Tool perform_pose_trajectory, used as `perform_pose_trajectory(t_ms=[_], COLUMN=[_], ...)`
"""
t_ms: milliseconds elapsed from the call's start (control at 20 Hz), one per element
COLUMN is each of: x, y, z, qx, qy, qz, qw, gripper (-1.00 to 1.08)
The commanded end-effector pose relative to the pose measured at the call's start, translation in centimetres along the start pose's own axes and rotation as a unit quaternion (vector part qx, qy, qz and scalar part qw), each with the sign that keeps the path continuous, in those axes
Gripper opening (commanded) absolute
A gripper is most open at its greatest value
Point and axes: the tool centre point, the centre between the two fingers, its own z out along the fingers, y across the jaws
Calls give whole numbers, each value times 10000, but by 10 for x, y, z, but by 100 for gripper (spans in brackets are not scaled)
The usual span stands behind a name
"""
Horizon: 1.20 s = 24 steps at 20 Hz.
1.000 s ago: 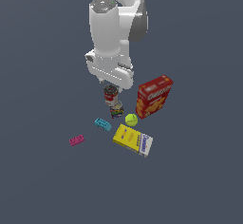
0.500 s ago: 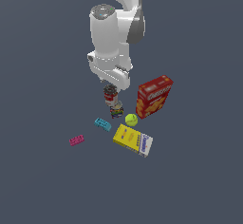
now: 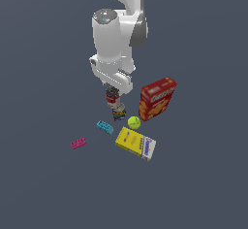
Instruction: Pick up a designated object from a clutter of objects.
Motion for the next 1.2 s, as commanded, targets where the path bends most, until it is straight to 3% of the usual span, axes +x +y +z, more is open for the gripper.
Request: perform_pose_trajectory(t_ms=[0,600,650,1150], x=[-1,-1,-1,-1], y=[0,1,1,0], z=[8,40,40,40], qx=[-2,-3,-3,2], qy=[-2,-2,-2,5], qz=[3,20,20,15], qw=[10000,10000,10000,10000], gripper=[100,100,-100,-100])
